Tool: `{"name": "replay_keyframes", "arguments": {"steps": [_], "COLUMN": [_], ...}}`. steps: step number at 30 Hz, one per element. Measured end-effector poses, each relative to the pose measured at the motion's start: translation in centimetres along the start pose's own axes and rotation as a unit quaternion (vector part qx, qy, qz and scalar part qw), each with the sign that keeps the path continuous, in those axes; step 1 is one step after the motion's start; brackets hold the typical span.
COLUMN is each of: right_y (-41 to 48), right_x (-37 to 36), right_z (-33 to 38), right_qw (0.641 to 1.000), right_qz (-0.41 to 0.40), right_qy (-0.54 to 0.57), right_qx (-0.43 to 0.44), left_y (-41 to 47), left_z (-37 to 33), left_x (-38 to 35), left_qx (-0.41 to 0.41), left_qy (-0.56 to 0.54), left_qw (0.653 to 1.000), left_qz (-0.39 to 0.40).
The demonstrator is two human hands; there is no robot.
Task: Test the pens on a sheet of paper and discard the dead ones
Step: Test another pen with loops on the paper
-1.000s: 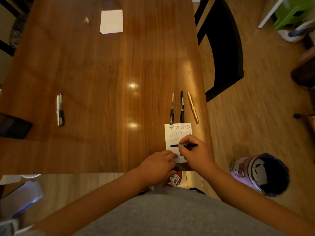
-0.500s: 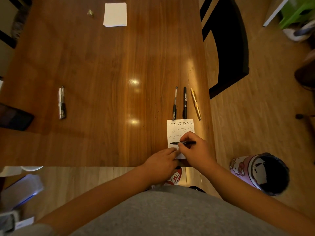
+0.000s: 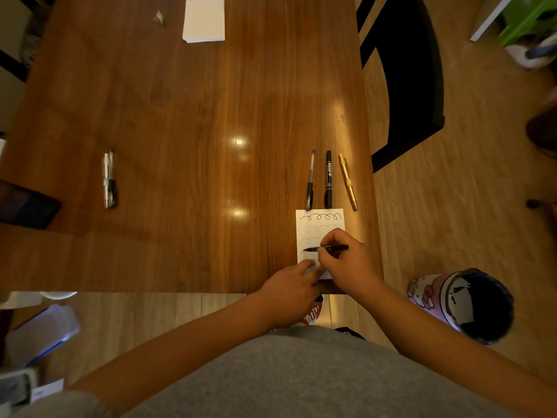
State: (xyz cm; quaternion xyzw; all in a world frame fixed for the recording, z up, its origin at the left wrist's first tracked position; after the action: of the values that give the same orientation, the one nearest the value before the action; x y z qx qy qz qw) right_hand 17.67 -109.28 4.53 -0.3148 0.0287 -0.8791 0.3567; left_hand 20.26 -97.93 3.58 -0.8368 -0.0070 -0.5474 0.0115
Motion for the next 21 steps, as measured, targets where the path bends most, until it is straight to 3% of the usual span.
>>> {"name": "replay_keyframes", "arguments": {"steps": [12,21], "right_y": [0.2,-0.6], "right_x": [1.1,0.9], "right_z": [-1.4,-1.4], "right_qw": [0.999,1.000], "right_qz": [-0.030,-0.014], "right_qy": [0.001,0.006], "right_qx": [-0.018,-0.019], "left_y": [0.6,0.6], "left_z": [-0.1,-0.2], "left_x": [-0.1,-1.2], "left_qx": [0.010,-0.009], "left_qy": [-0.024,0.024], "left_qw": [1.000,1.000], "left_qz": [-0.004,-0.001]}}
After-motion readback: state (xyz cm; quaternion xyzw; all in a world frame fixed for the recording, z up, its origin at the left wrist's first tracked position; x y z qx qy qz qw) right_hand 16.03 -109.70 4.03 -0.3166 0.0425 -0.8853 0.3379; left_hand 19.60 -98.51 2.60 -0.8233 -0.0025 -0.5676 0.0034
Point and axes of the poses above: each hand's wrist, its own y-axis towards the middle knuckle, its own x-axis out of the back of the hand, z = x × y, the point moved 7 cm from there along y, towards the middle knuckle, and after that the axes turned 14 degrees about -z, right-handed, at the moved point
